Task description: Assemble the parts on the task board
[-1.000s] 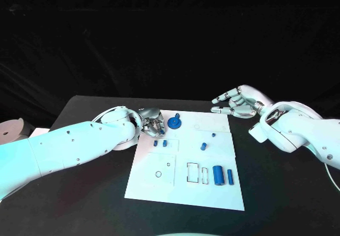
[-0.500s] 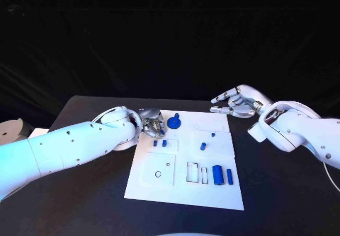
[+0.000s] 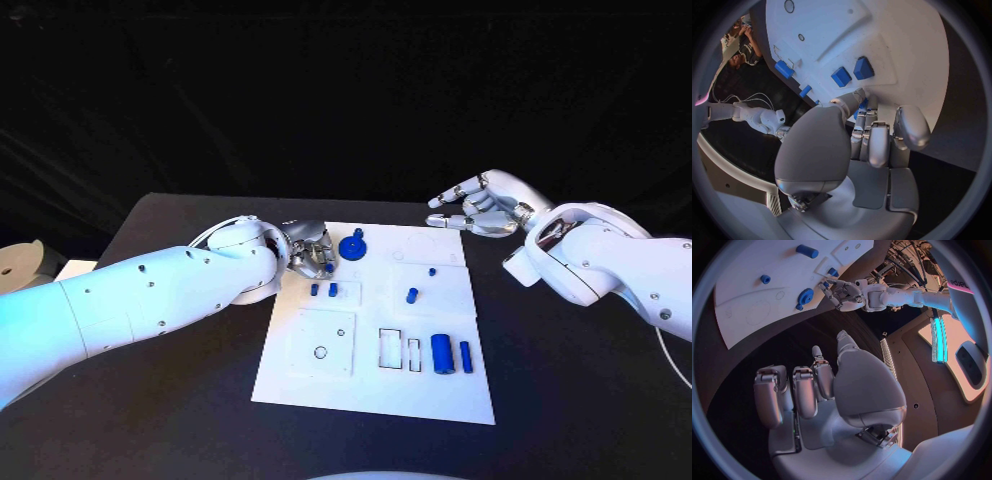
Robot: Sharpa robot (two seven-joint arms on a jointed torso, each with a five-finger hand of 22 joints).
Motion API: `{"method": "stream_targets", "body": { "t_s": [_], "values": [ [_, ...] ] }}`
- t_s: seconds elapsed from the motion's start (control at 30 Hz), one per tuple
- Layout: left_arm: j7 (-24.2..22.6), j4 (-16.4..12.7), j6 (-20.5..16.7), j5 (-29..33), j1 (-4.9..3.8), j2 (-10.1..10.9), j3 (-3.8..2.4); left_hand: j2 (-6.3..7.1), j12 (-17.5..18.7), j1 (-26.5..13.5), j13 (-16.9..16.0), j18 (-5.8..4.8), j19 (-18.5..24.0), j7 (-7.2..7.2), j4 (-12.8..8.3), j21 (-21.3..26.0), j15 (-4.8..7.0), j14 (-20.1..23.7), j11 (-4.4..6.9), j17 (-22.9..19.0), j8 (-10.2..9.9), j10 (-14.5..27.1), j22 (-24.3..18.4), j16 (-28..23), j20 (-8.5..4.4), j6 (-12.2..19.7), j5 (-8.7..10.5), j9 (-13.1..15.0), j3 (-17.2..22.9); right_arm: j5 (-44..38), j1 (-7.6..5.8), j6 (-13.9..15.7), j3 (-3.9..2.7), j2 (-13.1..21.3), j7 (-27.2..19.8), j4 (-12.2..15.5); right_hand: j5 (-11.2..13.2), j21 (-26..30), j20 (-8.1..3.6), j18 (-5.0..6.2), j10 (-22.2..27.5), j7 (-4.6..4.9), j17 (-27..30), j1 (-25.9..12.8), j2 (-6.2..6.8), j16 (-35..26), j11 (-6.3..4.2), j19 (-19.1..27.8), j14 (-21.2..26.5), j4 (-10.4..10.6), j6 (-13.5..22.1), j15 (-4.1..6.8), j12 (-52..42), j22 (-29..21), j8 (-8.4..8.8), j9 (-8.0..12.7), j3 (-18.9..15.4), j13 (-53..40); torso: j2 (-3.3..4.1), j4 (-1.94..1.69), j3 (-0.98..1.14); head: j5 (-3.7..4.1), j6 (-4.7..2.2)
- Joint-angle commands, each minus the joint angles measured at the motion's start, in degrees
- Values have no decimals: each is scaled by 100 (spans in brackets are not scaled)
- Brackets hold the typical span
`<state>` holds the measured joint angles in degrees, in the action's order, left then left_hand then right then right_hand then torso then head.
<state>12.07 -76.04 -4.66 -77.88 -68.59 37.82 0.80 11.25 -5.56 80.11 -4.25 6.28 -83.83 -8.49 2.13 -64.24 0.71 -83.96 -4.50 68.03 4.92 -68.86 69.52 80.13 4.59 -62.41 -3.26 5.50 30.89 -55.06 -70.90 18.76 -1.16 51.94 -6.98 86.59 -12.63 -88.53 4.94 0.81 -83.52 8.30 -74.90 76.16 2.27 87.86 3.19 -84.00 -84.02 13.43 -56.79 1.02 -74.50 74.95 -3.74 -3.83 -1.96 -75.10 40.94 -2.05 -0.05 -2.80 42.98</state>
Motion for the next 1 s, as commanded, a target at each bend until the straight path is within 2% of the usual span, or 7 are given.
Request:
{"method": "stream_targets", "body": {
  "t_s": [0.03, 0.27, 0.6, 0.77, 0.87, 1.0],
  "values": [
    [40, 16, 262, 27, 16, -25, 14, -1, 48, -52, 27, -81, -13, -2, -4, 40, -30, -197, -20, -16, -30, 66, -28, 0, 35, 41, 21, -10, -43, -27, 3, -33, 0, -4, -33, 5, -30, 35, 23, 1, 39, -11, -1046, 13, -41, -28, 4, -411, -494, -18, -41, -7, 37, 1174, -33, -9, -7, -554, -1, -4, 1, -4, 10],
    [-75, 18, 137, 27, 19, -36, 18, -53, -17, -33, -7, -90, -33, 14, -24, -27, -15, -194, 10, -26, -1, -59, 30, 3, 39, -49, 19, -3, -46, -28, 3, -51, 0, -9, -29, -8, -30, 35, 23, 1, 39, -11, -1046, 13, -41, -28, 4, -411, -494, -18, -41, -7, 37, 1174, -33, -9, -7, -554, -4, -4, -1, -1, 20],
    [-80, 23, 107, 27, 21, -29, 19, -46, -21, -44, -10, -94, -40, 8, -28, -50, -10, -190, 11, -46, -7, -71, 51, -3, 36, -55, 20, -7, -61, -28, 4, -64, 0, -9, -22, -16, -30, 35, 23, 1, 39, -11, -1046, 13, -41, -28, 4, -411, -494, -18, -41, -7, 37, 1174, -33, -9, -7, -554, -4, -5, -1, -13, 6],
    [-27, 32, 168, 27, 22, -25, 19, 2, 49, -84, 15, -96, -37, -51, -29, -35, -47, -182, -37, -79, -142, 40, 48, -11, 53, 212, 21, -92, -87, -28, 4, -66, 0, -8, -19, -17, -30, 35, 23, 1, 39, -11, -1046, 13, -41, -28, 4, -411, -494, -18, -41, -7, 37, 1174, -33, -9, -7, -554, -5, -1, -1, -18, 3],
    [-2, 34, 228, 27, 22, -21, 19, 66, 132, -120, 42, -87, -12, -170, -25, 67, -116, -167, -134, -136, -154, 175, -24, -31, 98, 497, 23, -174, -129, -28, 4, -72, 0, -8, -14, -20, -30, 35, 23, 1, 39, -11, -1046, 13, -41, -28, 4, -411, -494, -18, -41, -7, 37, 1174, -33, -9, -7, -554, -4, 0, -3, -14, -4],
    [26, 34, 237, 27, 22, -13, 19, 102, 177, -116, 49, -72, 2, -212, -35, 146, -156, -158, -181, -172, -153, 273, -80, -38, 139, 737, 22, -194, -197, -28, 5, -70, 0, -6, -12, -29, -30, 35, 23, 1, 39, -11, -1046, 13, -41, -28, 4, -411, -494, -18, -41, -7, 37, 1174, -33, -9, -7, -554, -4, -3, -3, -13, 4]
  ]
}}
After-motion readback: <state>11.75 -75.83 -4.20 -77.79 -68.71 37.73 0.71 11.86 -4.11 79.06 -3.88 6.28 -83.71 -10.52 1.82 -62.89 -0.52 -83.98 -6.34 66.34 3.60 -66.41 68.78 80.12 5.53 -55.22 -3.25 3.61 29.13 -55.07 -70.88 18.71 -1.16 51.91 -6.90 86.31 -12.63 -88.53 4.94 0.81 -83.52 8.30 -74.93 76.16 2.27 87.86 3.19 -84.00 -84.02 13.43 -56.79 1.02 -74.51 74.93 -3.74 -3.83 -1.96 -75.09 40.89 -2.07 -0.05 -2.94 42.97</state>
